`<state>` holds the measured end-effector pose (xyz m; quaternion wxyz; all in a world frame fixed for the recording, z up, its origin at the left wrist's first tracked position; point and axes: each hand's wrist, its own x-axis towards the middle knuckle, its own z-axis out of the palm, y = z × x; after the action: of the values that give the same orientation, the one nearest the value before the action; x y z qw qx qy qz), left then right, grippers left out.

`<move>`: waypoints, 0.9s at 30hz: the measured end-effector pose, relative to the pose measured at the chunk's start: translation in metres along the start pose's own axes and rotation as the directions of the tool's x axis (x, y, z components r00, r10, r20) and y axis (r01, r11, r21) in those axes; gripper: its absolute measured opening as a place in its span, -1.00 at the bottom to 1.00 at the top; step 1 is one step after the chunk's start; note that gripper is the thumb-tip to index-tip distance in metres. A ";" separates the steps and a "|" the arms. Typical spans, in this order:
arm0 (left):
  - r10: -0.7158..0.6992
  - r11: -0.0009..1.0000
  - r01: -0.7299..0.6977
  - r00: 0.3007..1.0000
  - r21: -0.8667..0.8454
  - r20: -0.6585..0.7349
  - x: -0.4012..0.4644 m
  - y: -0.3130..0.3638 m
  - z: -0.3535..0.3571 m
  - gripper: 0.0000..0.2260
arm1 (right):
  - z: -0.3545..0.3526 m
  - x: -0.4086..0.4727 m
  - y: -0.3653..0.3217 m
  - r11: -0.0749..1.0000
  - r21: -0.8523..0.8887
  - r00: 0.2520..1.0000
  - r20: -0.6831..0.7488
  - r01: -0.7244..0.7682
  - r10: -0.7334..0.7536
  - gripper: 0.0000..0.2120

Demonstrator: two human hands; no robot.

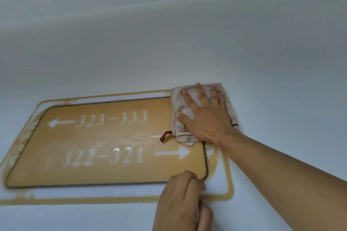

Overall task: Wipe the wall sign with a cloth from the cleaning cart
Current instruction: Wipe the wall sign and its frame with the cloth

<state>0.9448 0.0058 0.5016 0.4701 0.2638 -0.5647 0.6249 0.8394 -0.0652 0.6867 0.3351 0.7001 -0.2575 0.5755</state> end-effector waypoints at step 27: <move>-0.491 0.809 0.416 0.867 0.415 0.089 0.045 -0.113 -0.033 -0.40 | 0.005 0.006 -0.002 1.000 -0.028 0.997 -0.083 -0.006 0.004 -0.35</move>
<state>1.0326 0.0410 0.5851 0.4888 0.5365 -0.3947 0.5634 0.8457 -0.0674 0.6914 0.3540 0.6702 -0.2532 0.6012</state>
